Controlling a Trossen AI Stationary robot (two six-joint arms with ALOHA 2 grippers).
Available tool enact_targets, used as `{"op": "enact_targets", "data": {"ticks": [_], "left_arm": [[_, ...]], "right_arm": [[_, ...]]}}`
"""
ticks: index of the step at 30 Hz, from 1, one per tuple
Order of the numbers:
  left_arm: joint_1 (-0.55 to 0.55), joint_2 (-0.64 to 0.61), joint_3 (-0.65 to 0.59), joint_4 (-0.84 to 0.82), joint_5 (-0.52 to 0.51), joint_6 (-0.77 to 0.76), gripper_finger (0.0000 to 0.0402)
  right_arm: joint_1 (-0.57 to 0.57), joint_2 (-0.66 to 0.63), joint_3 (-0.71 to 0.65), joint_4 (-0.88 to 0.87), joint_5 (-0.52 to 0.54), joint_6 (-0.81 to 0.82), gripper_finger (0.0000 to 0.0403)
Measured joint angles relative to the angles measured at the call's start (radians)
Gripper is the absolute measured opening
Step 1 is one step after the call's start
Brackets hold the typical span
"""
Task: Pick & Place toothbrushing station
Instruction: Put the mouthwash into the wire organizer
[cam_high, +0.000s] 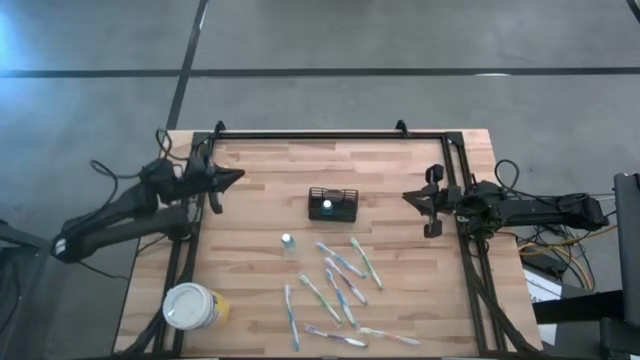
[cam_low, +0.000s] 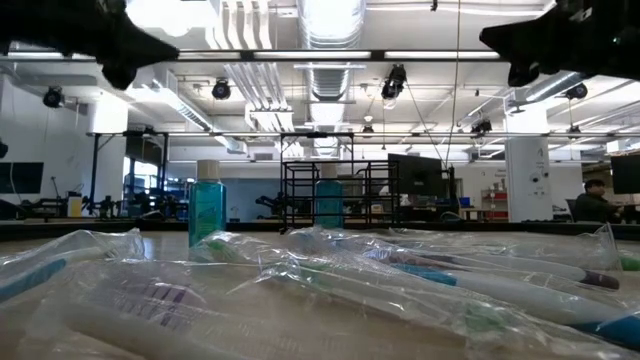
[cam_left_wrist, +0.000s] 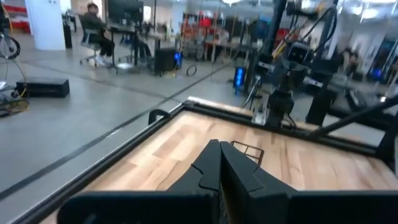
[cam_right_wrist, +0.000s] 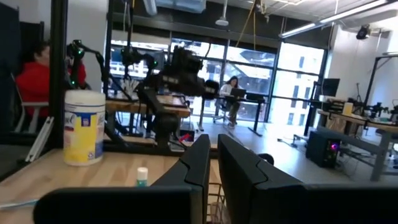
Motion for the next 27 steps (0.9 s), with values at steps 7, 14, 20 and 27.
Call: {"op": "enact_targets", "data": {"ticks": [7,14,20,27], "left_arm": [[-0.052,0.295,0.252,-0.242,0.034,-0.01,0.0002],[-0.173,0.53,0.396,-0.334,-0.038,-0.065,0.0011],[-0.301,0.666,0.5,-0.448,-0.144,-0.04,0.0017],[-0.393,0.804,0.609,-0.54,-0.201,-0.108,0.0062]], "right_arm": [[0.0,0.0,-0.003,0.015,-0.001,0.013,0.0027],[0.0,0.002,-0.003,0.079,-0.001,0.019,0.0027],[0.0,0.032,-0.003,0.08,-0.001,0.056,0.0027],[0.0,0.091,-0.003,0.081,-0.001,0.058,0.0027]]}}
